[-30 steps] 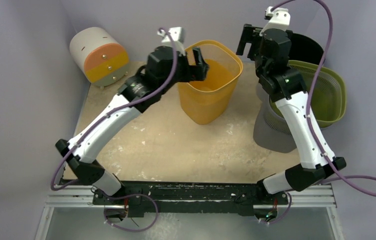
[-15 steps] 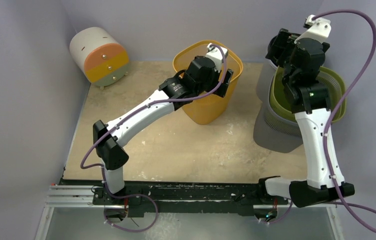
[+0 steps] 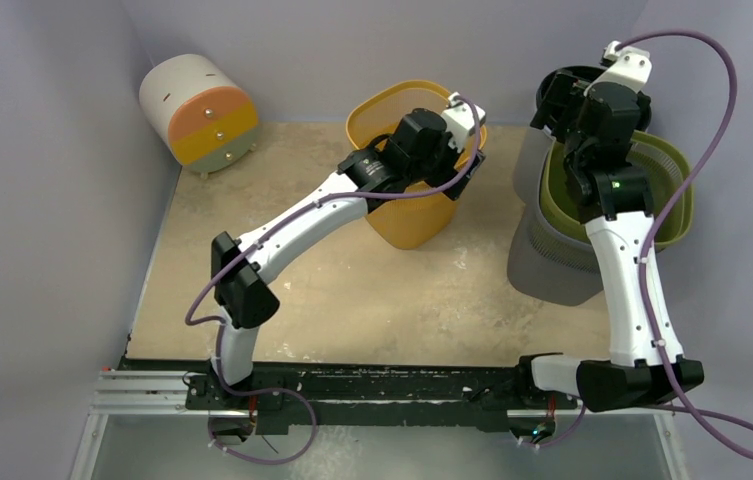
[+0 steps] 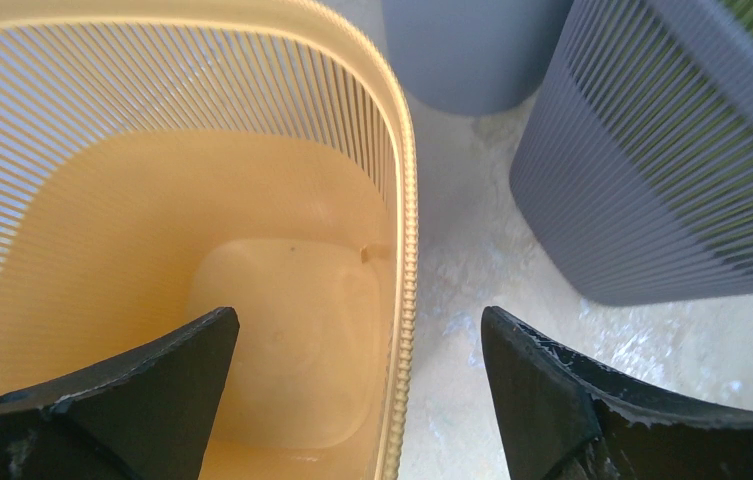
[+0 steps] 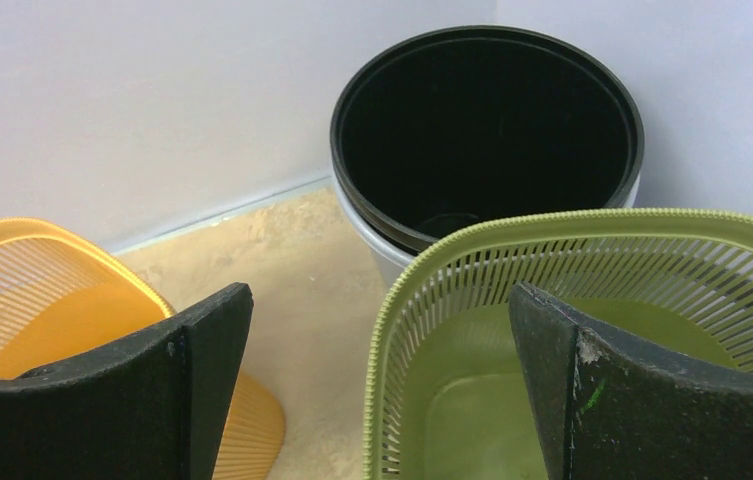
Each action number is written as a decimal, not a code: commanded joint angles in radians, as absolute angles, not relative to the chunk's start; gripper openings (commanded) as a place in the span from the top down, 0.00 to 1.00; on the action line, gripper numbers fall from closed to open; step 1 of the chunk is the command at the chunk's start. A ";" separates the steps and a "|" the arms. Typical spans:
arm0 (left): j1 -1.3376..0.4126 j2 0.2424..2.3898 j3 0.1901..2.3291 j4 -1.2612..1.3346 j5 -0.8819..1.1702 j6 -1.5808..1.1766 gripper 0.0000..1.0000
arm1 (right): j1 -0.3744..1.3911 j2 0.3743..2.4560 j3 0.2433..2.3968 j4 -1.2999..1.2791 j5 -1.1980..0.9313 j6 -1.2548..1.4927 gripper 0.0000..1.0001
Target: Turn the large container upside down
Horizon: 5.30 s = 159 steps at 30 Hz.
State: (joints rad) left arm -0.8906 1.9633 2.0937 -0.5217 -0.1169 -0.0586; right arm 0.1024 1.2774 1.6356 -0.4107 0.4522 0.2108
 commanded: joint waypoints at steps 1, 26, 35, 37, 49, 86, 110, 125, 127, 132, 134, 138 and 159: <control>-0.889 1.997 2.157 -0.565 -0.082 -0.003 0.14 | 0.076 1.246 1.616 -0.348 0.436 0.219 0.00; -0.889 1.903 2.101 -0.624 -0.230 -0.100 1.00 | 0.032 1.211 1.521 -0.313 0.424 0.228 0.00; -0.889 1.784 2.091 -0.527 -0.370 -0.401 1.00 | 0.029 1.211 1.520 -0.313 0.415 0.224 0.00; -0.891 1.797 2.123 -0.553 -0.336 -0.405 0.84 | 0.030 1.210 1.517 -0.313 0.411 0.224 0.00; -0.896 1.909 2.247 -0.697 -0.336 -0.264 0.44 | 0.029 1.199 1.510 -0.313 0.410 0.221 0.00; -0.902 1.776 2.051 -0.681 0.159 0.028 0.35 | 0.026 1.202 1.469 -0.314 0.411 0.230 0.00; -0.901 1.831 1.937 -0.736 -0.024 0.083 0.76 | 0.025 1.197 1.442 -0.297 0.419 0.225 0.00; -0.899 1.722 1.957 -0.457 -0.105 -0.231 1.00 | 0.022 1.175 1.405 -0.277 0.448 0.242 0.00; -0.889 1.670 1.878 -0.307 -0.106 -0.317 1.00 | 0.020 1.171 1.394 -0.275 0.460 0.246 0.00; -0.757 1.528 1.527 0.179 -0.044 -0.611 1.00 | 0.015 1.157 1.385 -0.273 0.475 0.251 0.00; -0.707 1.481 1.399 0.364 -0.015 -0.719 1.00 | 0.014 1.153 1.385 -0.272 0.482 0.249 0.00; -0.657 1.432 1.272 0.547 0.038 -0.809 1.00 | 0.012 1.148 1.380 -0.263 0.489 0.252 0.00; -0.341 1.664 0.842 1.557 0.156 -1.569 1.00 | 0.012 1.185 1.379 -0.247 0.498 0.244 0.00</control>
State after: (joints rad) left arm -0.3706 1.6356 0.8383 1.0729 0.1390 -1.3437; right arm 0.0174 1.1797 1.3758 -0.3000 0.4629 0.2440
